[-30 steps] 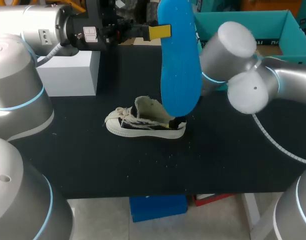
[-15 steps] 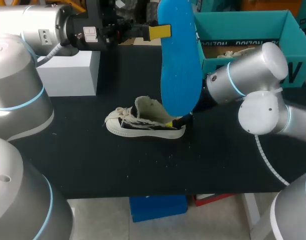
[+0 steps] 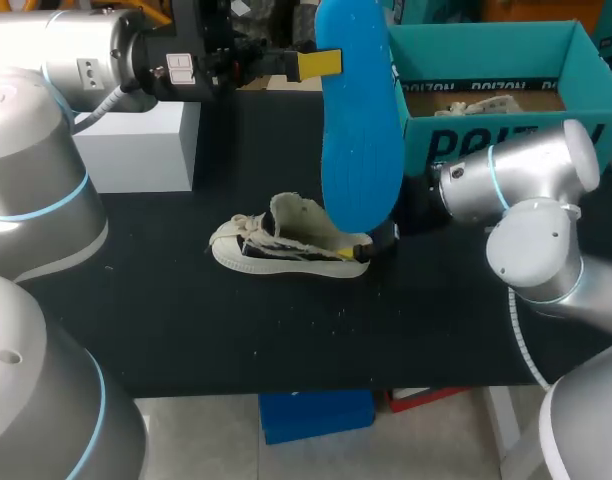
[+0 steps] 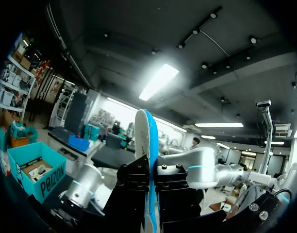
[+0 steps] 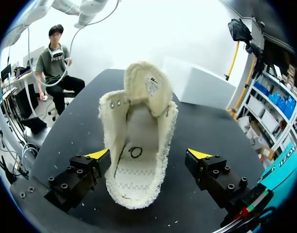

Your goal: Take the shoe out of the shoebox, open the shoe tongue, remove and reinsert the insole, then place the shoe into the shoebox

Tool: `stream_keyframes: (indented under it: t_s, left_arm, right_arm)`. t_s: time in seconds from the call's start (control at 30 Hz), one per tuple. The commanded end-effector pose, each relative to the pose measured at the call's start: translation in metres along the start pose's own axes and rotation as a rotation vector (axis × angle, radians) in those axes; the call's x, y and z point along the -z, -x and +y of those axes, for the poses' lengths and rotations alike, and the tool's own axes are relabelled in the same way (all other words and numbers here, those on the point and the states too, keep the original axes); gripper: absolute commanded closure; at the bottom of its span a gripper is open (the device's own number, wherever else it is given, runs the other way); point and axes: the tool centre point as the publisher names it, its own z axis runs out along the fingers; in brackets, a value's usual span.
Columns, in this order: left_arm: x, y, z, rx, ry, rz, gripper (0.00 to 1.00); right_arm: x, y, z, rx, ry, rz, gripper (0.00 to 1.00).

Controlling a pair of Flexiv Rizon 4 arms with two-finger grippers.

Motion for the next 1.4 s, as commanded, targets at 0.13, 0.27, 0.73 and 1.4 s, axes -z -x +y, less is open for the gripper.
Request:
stream_keyframes:
  t_s: [0.13, 0.27, 0.73, 1.4]
  left_arm:
    - [-0.002, 0.000, 0.001, 0.000, 0.000, -0.005, 1.00]
    - [-0.002, 0.000, 0.001, 0.000, 0.000, -0.005, 1.00]
    - [-0.002, 0.000, 0.001, 0.000, 0.000, -0.005, 1.00]
    - [-0.002, 0.000, 0.001, 0.000, 0.000, -0.005, 1.00]
  right_arm:
    - [0.019, -0.011, -0.008, -0.016, -0.006, -0.025, 0.00]
    - [0.020, -0.014, -0.012, -0.037, -0.010, -0.042, 0.00]
    - [0.000, -0.017, -0.019, -0.099, 0.005, -0.050, 0.00]
    - [-0.007, -0.023, -0.034, -0.155, 0.013, -0.050, 0.00]
